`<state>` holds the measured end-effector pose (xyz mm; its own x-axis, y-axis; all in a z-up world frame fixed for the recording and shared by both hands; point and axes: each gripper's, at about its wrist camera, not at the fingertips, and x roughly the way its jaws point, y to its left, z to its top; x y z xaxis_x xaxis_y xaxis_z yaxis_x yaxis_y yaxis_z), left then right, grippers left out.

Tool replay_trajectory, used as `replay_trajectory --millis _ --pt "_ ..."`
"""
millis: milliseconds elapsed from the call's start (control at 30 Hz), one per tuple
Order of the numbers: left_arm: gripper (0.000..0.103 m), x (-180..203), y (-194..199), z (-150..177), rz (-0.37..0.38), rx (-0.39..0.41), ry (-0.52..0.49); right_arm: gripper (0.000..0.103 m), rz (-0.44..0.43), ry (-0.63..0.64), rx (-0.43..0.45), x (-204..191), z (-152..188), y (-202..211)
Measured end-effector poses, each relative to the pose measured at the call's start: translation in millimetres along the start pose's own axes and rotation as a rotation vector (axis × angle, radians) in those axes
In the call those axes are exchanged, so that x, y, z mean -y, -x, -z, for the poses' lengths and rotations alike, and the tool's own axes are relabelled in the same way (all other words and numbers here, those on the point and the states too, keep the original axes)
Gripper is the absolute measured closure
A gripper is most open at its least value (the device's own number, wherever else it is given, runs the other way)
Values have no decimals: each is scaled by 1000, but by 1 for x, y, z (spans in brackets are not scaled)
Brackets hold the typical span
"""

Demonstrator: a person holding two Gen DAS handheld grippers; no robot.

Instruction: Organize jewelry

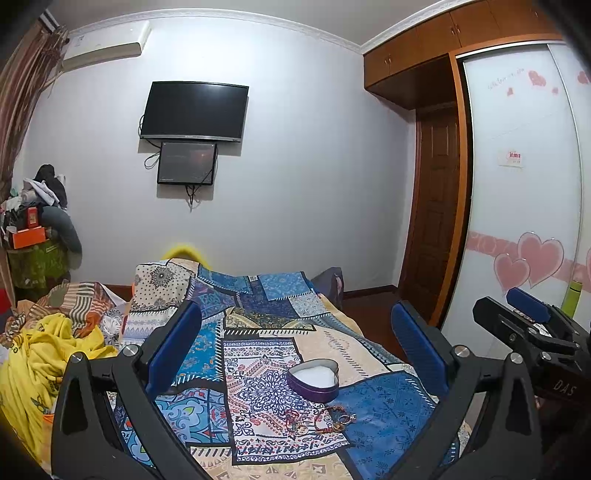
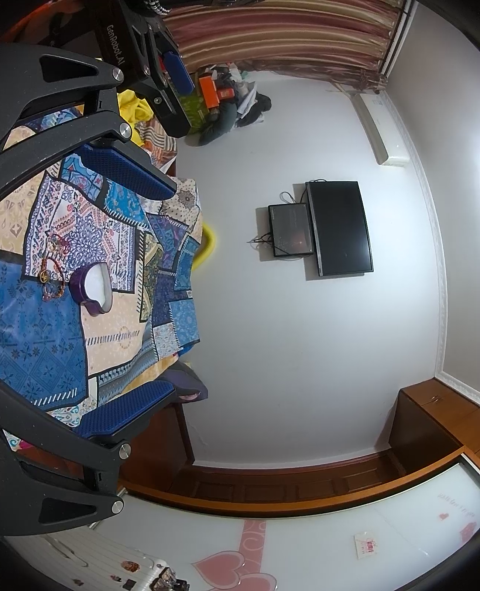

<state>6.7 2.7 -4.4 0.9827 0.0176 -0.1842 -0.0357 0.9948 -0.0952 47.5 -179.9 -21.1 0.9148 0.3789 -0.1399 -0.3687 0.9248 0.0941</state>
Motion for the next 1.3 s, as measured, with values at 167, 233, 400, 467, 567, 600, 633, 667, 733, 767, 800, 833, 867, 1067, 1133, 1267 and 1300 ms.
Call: replay_trajectory --millis 167,233,400,467,567,600,633,667,733,767,800,833,867,1067,1133,1267,1300 --pt "0 0 -4 2 2 -8 1 5 6 -3 -8 1 2 -3" --pt "0 -1 -6 3 3 -15 1 5 9 -3 -15 2 2 -6" --pt "0 -5 -15 5 4 -37 12 5 20 -5 -34 3 5 -13" --pt "0 -8 -21 6 0 -49 16 4 25 -6 -44 4 7 -17" --pt "0 -12 -32 10 -9 -74 20 1 39 -10 -66 8 12 -25" --pt "0 -15 -36 11 -13 -85 23 1 44 -11 -78 9 14 -29" --pt "0 -17 -42 14 -17 -99 26 1 50 -12 -92 11 17 -33" --pt "0 -19 -47 17 -19 -114 29 1 55 -13 -105 13 20 -36" --pt "0 -24 -60 23 -26 -153 41 1 67 -16 -143 18 28 -45" --pt "0 -26 -66 27 -26 -173 45 1 71 -17 -158 20 31 -48" --pt "0 -29 -74 31 -27 -199 51 1 76 -20 -181 23 36 -53" --pt "0 -30 -80 34 -29 -219 53 1 80 -21 -201 25 40 -58" --pt "0 -32 -87 39 -33 -242 54 1 83 -22 -219 27 44 -61" --pt "5 -37 -118 67 -60 -351 16 1 89 -8 -368 38 80 -89" --pt "6 -37 -127 78 -56 -393 0 1 80 3 -424 40 92 -97" --pt "7 -39 -141 100 -38 -487 -9 1 55 20 -521 42 115 -110" --pt "9 -39 -144 106 -38 -510 -16 2 50 29 -540 42 121 -111"
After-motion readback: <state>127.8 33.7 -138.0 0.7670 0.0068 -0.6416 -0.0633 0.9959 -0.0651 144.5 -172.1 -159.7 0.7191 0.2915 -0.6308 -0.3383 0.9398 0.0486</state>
